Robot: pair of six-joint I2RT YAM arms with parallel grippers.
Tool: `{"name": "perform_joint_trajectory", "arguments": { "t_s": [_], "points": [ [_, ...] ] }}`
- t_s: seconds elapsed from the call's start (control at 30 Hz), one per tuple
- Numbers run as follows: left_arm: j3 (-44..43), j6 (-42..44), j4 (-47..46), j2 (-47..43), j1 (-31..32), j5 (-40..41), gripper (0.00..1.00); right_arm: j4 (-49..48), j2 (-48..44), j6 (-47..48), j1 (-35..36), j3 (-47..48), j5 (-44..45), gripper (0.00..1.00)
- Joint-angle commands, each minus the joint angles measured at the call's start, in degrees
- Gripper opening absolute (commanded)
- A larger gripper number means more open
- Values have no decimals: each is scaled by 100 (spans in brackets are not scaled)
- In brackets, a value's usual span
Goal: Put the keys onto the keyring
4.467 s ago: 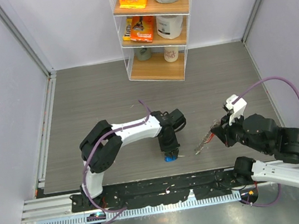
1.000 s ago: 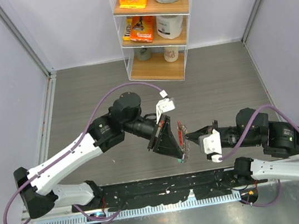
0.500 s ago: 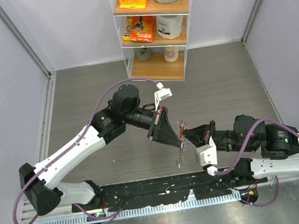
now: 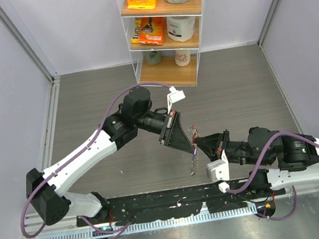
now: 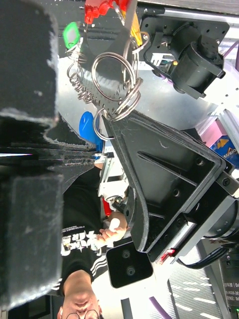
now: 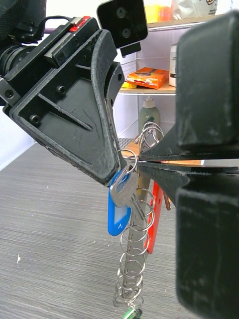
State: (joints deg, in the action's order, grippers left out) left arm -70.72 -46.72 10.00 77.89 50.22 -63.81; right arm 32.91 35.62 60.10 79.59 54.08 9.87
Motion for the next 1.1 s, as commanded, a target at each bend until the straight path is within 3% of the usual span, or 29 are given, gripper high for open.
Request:
{"name": "perform_joint_trajectory", "arguments": {
  "t_s": [0.0,1.07],
  "points": [
    [-91,-215,-367,60,-21,-255,0,-399,-81,169,74,41,252,5],
    [-214,-452,-367,-10,-161,-176,0,-285,-20,204,513,32,490,6]
  ]
}}
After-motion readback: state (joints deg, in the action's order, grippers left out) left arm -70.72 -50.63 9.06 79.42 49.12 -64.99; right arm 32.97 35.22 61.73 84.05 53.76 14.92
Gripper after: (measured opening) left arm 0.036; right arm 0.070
